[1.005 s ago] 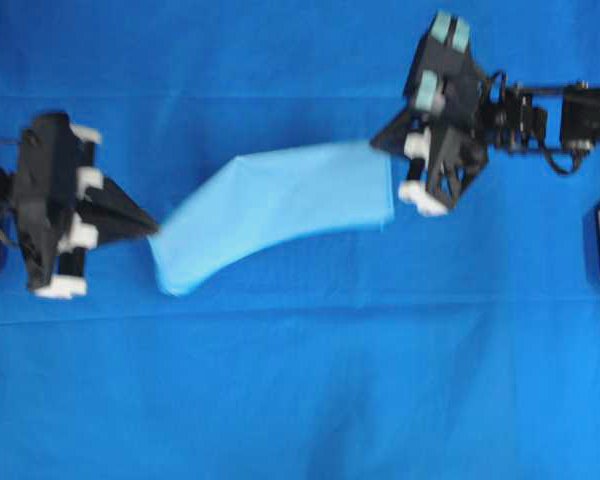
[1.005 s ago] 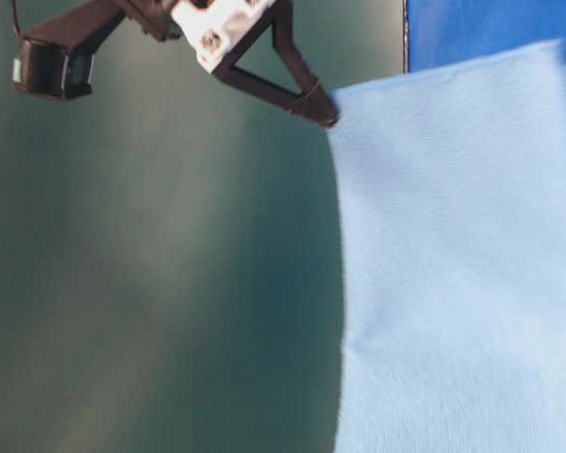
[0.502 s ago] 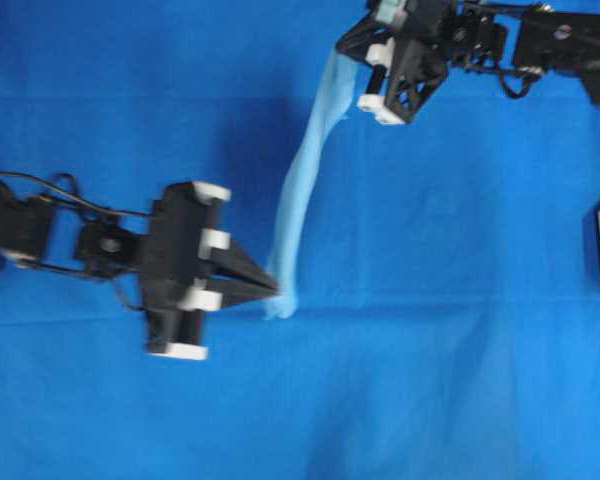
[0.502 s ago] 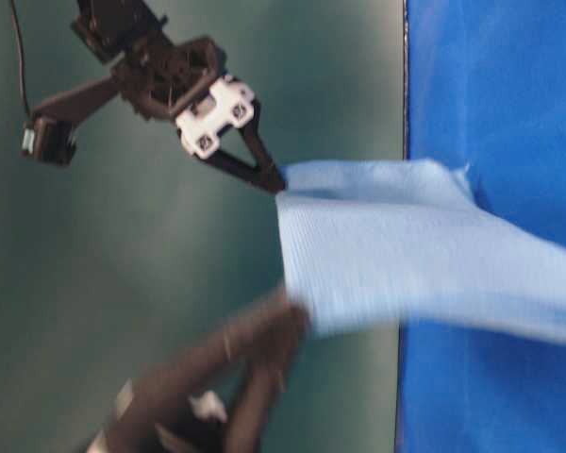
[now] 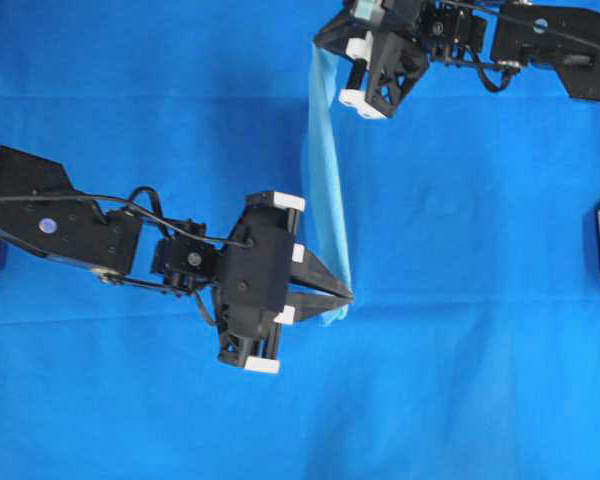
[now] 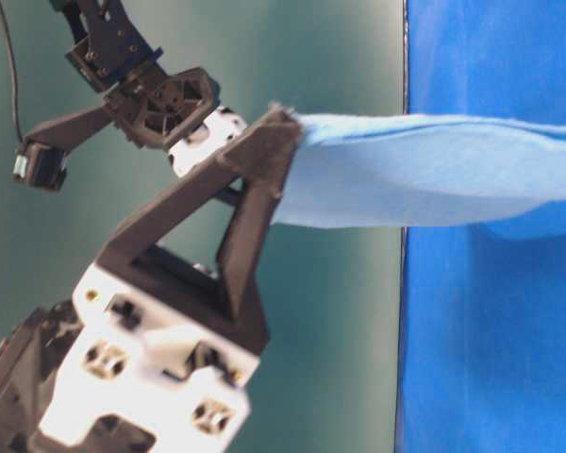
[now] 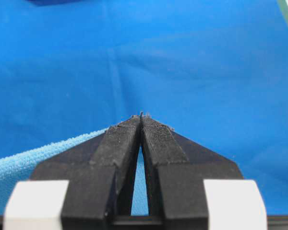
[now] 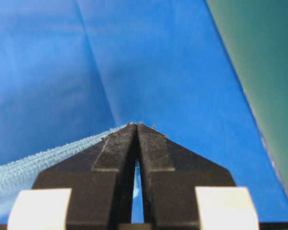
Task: Fold the light blue towel.
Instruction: 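Lift the towel and swing it, left gripper down, right gripper up, into a vertical strip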
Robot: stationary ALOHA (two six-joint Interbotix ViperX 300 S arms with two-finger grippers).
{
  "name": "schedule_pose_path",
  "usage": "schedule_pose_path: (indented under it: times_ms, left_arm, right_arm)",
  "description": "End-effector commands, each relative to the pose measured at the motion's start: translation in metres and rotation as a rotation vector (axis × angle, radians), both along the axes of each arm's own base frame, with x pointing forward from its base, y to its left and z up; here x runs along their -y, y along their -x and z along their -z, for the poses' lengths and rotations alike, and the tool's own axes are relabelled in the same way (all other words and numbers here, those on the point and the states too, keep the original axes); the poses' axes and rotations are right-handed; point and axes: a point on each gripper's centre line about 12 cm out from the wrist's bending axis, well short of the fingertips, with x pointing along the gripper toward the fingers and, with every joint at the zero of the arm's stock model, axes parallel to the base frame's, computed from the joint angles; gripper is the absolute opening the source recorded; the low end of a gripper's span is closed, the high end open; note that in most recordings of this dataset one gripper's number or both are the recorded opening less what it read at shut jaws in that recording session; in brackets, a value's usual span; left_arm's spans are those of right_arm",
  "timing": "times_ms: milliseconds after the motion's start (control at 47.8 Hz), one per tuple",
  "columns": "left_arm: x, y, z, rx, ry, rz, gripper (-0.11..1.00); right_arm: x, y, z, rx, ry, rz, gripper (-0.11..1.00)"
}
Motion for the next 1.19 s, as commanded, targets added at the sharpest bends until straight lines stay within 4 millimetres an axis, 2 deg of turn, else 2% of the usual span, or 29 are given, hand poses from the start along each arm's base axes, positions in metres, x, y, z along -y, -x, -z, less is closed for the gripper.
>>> schedule_pose_path:
  times_ms: [0,188,398,544,628,733,858,1172]
  left_arm:
    - [0.025,-0.007,-0.018,0.063,0.001,0.057,0.02]
    - [0.031,-0.042,-0.016,0.096,-0.036,0.071,0.02]
    - [0.037,-0.084,-0.007,0.123,-0.076,0.079,0.02]
    - [0.035,-0.102,-0.004,0.135,-0.080,0.070,0.02]
    - [0.032,-0.104,0.001,0.126,-0.083,0.065,0.02]
    - [0.031,-0.098,0.006,0.107,-0.082,0.064,0.02]
    - [0.029,-0.082,0.020,0.053,-0.059,0.055,0.02]
    - [0.027,-0.019,0.060,-0.080,-0.022,0.051,0.02]
  right_arm:
    - [0.007,0.013,-0.018,0.039,0.023,0.026,0.01]
    - [0.004,0.048,-0.015,0.033,0.014,0.061,0.01]
    - [-0.012,0.084,-0.012,0.035,0.009,0.072,0.01]
    - [-0.018,0.101,-0.008,0.000,-0.002,0.093,0.01]
    - [-0.019,0.105,-0.002,-0.025,-0.011,0.100,0.01]
    - [-0.017,0.100,0.005,-0.036,-0.018,0.095,0.01]
    - [-0.012,0.083,0.014,-0.024,-0.026,0.071,0.01]
    - [0.004,0.013,0.043,-0.024,-0.048,0.003,0.01]
